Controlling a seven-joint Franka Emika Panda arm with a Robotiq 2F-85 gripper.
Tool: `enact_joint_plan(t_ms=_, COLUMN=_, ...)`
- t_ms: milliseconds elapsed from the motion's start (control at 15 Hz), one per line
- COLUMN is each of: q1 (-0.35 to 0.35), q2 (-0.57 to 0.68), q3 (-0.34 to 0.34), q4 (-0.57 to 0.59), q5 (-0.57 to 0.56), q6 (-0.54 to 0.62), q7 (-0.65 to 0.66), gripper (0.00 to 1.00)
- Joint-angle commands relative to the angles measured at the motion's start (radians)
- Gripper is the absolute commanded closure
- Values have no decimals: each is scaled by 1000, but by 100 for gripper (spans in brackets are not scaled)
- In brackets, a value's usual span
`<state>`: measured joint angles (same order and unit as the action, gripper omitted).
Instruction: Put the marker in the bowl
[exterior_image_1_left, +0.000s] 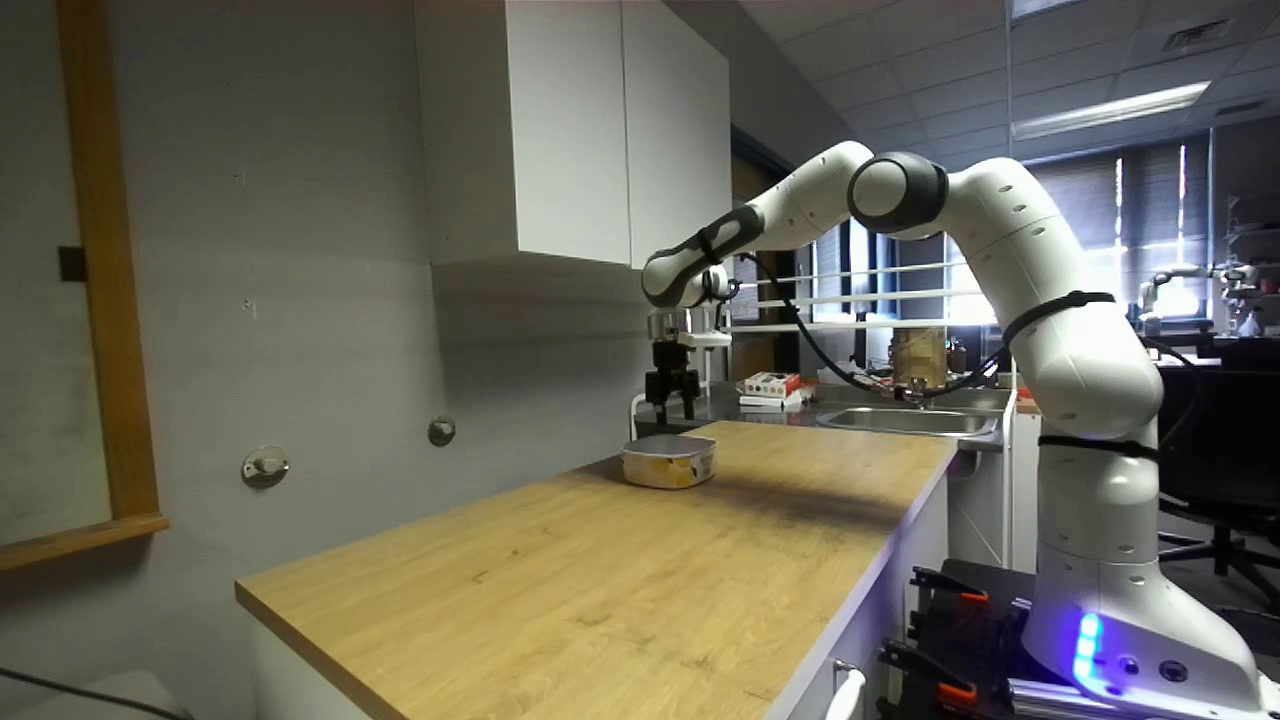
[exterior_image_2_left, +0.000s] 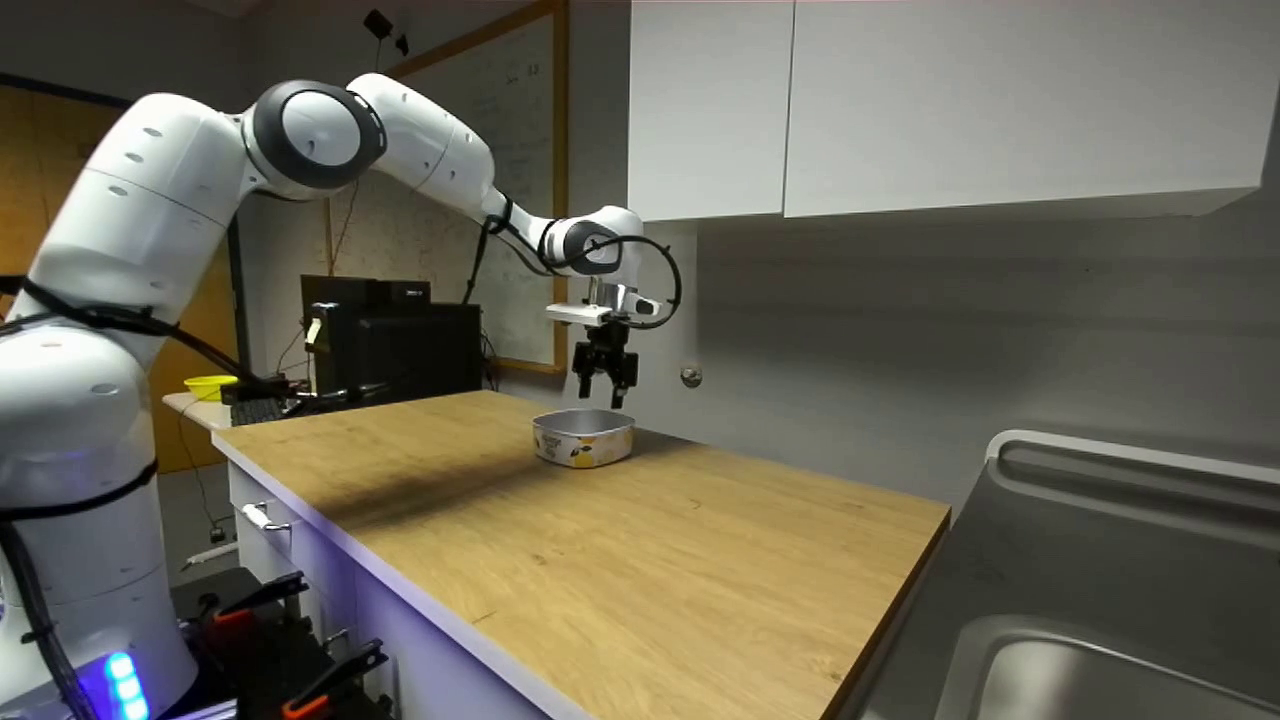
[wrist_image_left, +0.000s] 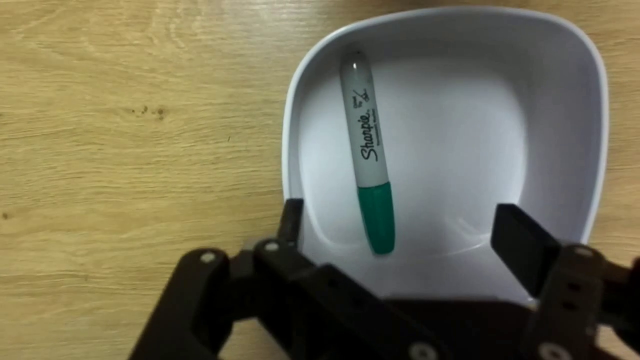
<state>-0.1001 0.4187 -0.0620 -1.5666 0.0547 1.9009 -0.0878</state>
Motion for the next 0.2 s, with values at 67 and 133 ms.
enact_joint_plan(t_ms=67, q1=-6, q2=-49, q3=12, q4=-36, q5=14, q6=-6, q7=-14, gripper=0)
enact_joint_plan(t_ms=133, q1=-8, q2=-59, q3=13, q4=-44, q5=23, q6=-4, q7=-14, gripper=0)
